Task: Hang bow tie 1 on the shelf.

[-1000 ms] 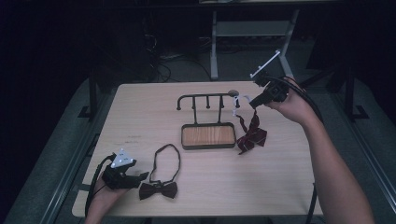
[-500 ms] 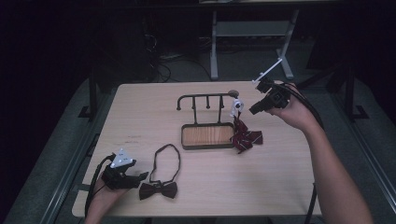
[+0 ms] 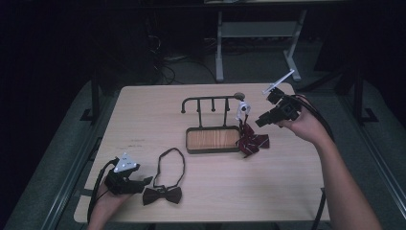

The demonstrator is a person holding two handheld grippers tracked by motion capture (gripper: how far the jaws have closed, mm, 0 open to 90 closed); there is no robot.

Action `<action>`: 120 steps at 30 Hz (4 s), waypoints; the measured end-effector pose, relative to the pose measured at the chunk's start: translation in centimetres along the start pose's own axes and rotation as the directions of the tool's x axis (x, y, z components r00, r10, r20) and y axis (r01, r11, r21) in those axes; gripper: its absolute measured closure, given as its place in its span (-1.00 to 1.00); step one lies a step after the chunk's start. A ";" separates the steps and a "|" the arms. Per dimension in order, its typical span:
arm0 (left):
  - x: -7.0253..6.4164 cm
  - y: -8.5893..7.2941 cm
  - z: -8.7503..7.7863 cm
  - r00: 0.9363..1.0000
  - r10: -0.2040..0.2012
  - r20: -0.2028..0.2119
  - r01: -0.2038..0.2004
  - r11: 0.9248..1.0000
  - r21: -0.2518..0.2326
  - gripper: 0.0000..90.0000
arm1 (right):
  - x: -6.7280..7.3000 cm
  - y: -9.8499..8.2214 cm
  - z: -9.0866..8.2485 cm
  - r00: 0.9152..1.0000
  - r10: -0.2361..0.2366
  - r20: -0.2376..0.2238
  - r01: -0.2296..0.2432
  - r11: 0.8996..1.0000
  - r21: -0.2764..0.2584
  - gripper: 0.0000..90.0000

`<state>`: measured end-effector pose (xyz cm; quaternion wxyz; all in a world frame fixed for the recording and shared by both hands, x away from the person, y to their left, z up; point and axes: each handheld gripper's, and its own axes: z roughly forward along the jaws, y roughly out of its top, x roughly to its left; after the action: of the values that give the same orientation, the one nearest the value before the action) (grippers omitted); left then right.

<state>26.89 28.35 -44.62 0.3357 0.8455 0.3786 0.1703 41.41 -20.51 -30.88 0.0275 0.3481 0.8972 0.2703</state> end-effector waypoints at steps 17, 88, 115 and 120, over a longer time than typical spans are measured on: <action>0.0 0.1 0.1 1.000 -0.008 0.003 0.008 1.000 0.000 -0.33 | -0.2 -3.9 1.0 0.998 0.046 -0.051 -0.048 0.998 -0.034 0.25; 1.2 6.0 2.8 0.999 -0.007 0.052 0.001 0.992 0.125 0.01 | 3.6 -15.1 4.6 0.988 0.122 -0.093 -0.133 0.983 -0.129 0.01; 2.5 7.6 6.7 0.998 0.007 0.060 -0.022 0.967 0.252 0.52 | 3.9 -17.1 5.3 0.984 0.161 -0.079 -0.172 0.970 -0.174 -0.03; 2.4 7.7 7.0 0.997 0.020 0.071 -0.037 0.967 0.254 0.72 | 4.0 -17.4 5.5 0.983 0.172 -0.058 -0.179 0.968 -0.177 -0.04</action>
<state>36.34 23.35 -44.24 0.2345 0.8923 0.3735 0.0960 29.07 -26.08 -43.82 0.0162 0.4164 0.8349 0.3595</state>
